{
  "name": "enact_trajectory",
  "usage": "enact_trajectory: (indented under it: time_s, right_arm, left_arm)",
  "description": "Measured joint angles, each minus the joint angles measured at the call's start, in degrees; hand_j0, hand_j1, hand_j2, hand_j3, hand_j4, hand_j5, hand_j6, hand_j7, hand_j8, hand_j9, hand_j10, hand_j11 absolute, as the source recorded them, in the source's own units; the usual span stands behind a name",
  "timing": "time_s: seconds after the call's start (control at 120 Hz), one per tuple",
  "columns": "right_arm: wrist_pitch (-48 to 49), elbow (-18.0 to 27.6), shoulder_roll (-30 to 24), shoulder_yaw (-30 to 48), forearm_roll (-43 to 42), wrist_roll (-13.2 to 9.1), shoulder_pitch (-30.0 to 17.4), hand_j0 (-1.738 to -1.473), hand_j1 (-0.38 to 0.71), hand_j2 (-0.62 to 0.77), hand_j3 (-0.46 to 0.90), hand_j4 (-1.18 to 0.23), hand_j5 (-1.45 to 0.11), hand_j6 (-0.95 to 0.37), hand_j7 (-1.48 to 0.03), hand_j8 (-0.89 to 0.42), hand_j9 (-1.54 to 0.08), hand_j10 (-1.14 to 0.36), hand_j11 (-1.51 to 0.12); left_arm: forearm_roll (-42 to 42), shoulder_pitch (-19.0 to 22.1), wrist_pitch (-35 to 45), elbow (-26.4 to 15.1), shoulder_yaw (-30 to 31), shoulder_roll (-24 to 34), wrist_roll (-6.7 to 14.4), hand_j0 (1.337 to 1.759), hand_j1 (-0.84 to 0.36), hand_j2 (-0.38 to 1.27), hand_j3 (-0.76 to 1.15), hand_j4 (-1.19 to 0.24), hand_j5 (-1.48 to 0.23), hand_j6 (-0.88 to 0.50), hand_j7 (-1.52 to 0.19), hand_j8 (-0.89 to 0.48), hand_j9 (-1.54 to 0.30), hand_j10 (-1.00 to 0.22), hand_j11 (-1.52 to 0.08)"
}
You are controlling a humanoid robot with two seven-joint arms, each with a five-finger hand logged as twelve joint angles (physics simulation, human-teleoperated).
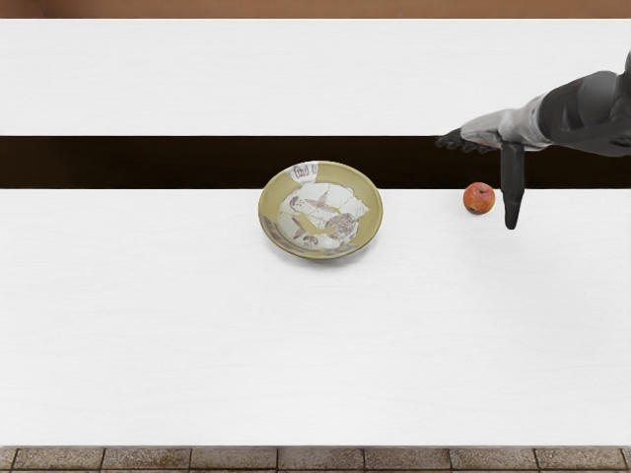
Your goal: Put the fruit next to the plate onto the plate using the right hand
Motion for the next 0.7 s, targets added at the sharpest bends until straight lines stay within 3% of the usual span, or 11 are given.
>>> enact_trajectory:
  time_s: [0.325, 0.7]
  right_arm:
    - [-16.66, -1.59, 4.64, -1.90, -12.44, 0.00, -5.69, -1.658, -0.34, 0.00, 0.00, -0.01, -0.01, -0.01, 0.00, -0.01, -0.01, -0.01, 0.00]
    - [-27.96, -3.41, 7.77, -8.43, -14.61, 0.00, -8.09, -1.658, -0.12, -0.04, 0.00, -0.20, -0.25, -0.20, -0.25, -0.20, -0.25, -0.20, -0.25]
  left_arm:
    - [0.00, 0.00, 0.00, 0.00, 0.00, 0.00, -0.01, 1.658, 0.35, 0.00, 0.00, 0.00, 0.00, 0.00, 0.00, 0.00, 0.00, 0.00, 0.00]
    - [0.00, 0.00, 0.00, 0.00, 0.00, 0.00, 0.01, 1.658, 0.35, 0.00, 0.00, 0.00, 0.00, 0.00, 0.00, 0.00, 0.00, 0.00, 0.00]
